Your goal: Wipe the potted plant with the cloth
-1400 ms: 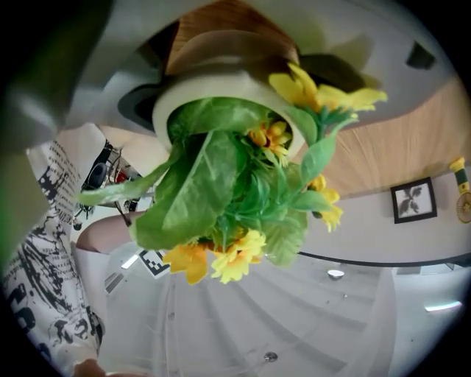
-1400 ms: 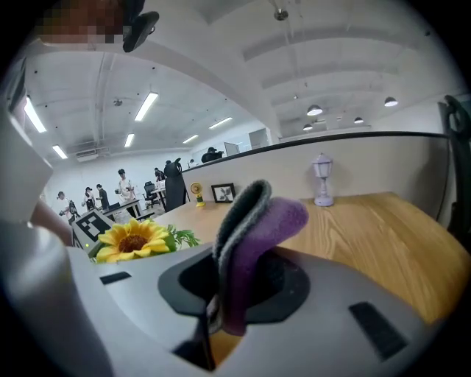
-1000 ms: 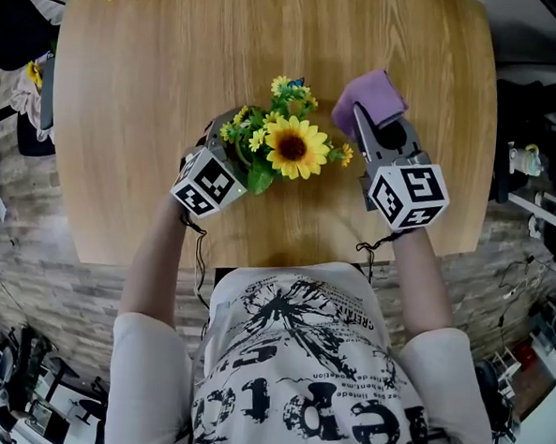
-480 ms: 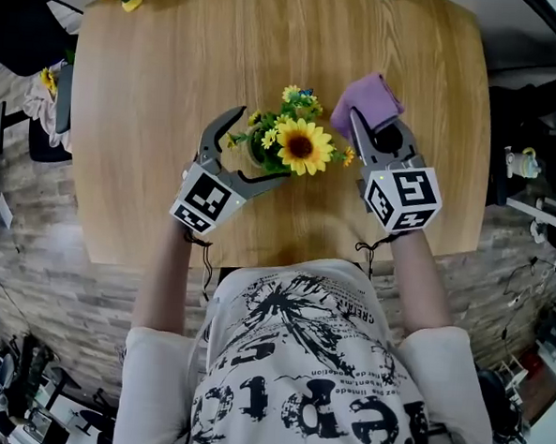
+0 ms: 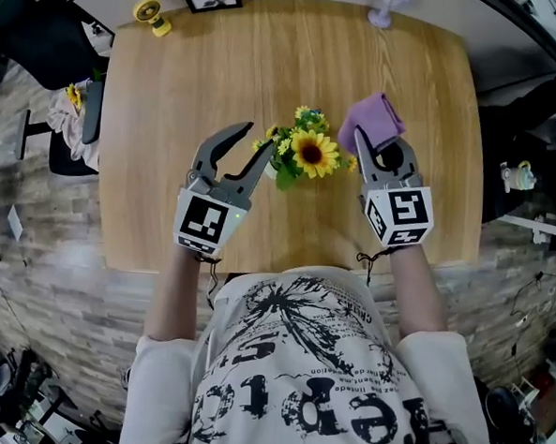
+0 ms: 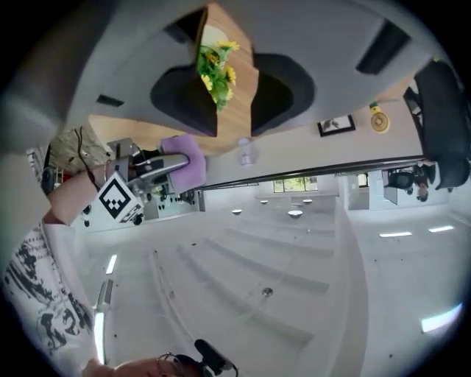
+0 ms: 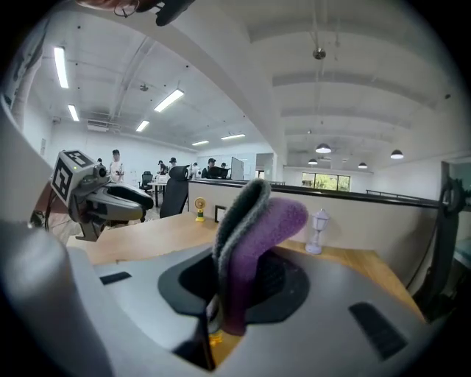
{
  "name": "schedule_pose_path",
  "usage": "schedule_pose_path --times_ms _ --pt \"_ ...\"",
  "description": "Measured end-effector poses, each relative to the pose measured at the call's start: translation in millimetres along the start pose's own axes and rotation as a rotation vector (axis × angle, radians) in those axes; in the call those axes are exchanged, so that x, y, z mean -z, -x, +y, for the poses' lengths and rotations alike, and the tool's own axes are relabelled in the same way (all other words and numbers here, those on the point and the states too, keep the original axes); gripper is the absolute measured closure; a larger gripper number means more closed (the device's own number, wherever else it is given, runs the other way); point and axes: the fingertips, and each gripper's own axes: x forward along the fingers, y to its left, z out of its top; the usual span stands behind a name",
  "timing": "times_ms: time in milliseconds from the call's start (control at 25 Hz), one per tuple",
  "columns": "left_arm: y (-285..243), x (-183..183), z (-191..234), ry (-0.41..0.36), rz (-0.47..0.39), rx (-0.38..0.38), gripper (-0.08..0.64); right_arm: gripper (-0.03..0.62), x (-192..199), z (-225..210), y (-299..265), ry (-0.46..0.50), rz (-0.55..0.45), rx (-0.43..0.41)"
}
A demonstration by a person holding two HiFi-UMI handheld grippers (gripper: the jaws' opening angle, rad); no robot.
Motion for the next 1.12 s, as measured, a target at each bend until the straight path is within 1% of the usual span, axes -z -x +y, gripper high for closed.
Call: schedule_pose_path --times_ms 80,160,240,360,440,560,720,840,1120 --pt "11.9 -9.5 7.2 0.011 -0.016 -0.039 0.442 0.517 -7.6 8.1 5.3 0.02 -0.014 -0.002" --pt "24.5 -19.7 14.5 0.03 -0.043 -0.083 0.506 0.517 -15.1 16.9 10.6 0.035 -0.028 -0.012" --pt "35.7 -29.2 19.0 0.046 -0.072 -0.126 0.553 0.517 -22.7 23.4 17.8 0.055 -0.043 -0.022" --pt "50.7 -37.4 29.0 0.072 -0.095 -0.179 0.555 0.518 -36.4 31.7 21.3 0.09 -0.072 -0.035" --pt "63.9 -38.4 38.4 0.106 -0.097 -0.21 0.555 0.518 -45.7 40.7 20.7 0.106 -0.096 -0.039" --pt "79.9 -36.7 47.1 0.147 -0.093 -0.243 0.557 0.52 -53.0 51.1 25.6 0.102 -0.117 -0.033" --pt "88.8 -39.3 47.3 0.16 -0.086 -0.23 0.557 0.525 -55.2 60.1 31.9 0.095 -0.128 -0.043" --pt "91.1 -42.5 42.8 0.149 -0.089 -0.211 0.557 0.528 -54.1 64.3 36.4 0.099 -0.128 -0.05" --pt "93.0 -46.9 37.2 0.122 -0.094 -0.204 0.556 0.531 -54.6 67.5 39.4 0.1 -0.129 -0.048"
